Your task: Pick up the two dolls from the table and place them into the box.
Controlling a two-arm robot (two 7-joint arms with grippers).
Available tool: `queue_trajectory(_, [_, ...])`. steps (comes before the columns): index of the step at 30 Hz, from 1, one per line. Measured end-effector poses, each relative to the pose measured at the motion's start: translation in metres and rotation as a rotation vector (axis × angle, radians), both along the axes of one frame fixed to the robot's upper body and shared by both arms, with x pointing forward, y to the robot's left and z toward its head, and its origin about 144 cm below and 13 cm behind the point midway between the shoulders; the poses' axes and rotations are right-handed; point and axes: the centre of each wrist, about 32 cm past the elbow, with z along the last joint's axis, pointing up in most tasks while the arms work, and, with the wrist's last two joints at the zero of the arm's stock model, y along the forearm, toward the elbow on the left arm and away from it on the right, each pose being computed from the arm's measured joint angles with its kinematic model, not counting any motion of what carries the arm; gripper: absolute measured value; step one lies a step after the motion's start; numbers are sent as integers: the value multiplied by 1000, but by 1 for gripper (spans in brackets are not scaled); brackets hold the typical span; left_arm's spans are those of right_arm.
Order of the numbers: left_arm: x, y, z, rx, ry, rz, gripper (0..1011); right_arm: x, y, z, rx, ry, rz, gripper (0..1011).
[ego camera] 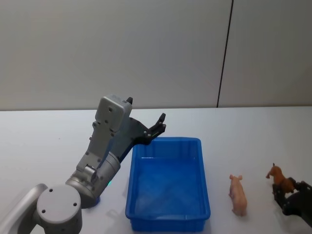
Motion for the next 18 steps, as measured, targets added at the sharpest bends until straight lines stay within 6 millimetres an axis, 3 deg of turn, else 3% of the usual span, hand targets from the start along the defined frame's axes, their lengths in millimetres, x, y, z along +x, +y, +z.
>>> queue_trajectory(18, [0,0,0,0,0,0,1001,10,26,35,41,-212,163,440])
